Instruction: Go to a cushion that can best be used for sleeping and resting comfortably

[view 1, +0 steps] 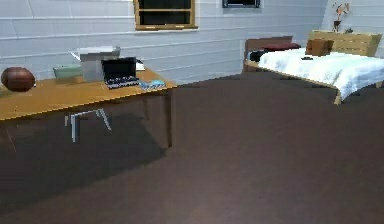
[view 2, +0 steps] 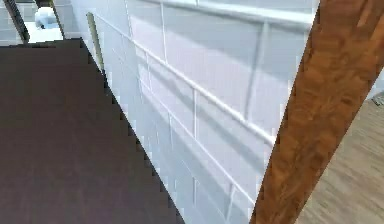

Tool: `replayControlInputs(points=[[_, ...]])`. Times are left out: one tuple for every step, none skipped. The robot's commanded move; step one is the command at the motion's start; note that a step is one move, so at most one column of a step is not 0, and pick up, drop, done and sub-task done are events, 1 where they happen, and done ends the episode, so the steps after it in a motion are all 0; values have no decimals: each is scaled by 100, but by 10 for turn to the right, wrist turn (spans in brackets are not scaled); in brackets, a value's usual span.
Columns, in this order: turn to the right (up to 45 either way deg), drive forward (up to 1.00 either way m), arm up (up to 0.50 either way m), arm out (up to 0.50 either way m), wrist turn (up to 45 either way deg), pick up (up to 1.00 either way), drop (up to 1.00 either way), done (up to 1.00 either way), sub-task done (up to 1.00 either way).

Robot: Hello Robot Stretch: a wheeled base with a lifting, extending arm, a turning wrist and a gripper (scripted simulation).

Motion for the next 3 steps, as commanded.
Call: replayControlInputs(points=[[210, 0, 0, 0, 0, 0, 0, 0, 0], [0, 100, 0, 0, 0, 0, 0, 0, 0], [0, 100, 0, 0, 0, 0, 0, 0, 0]])
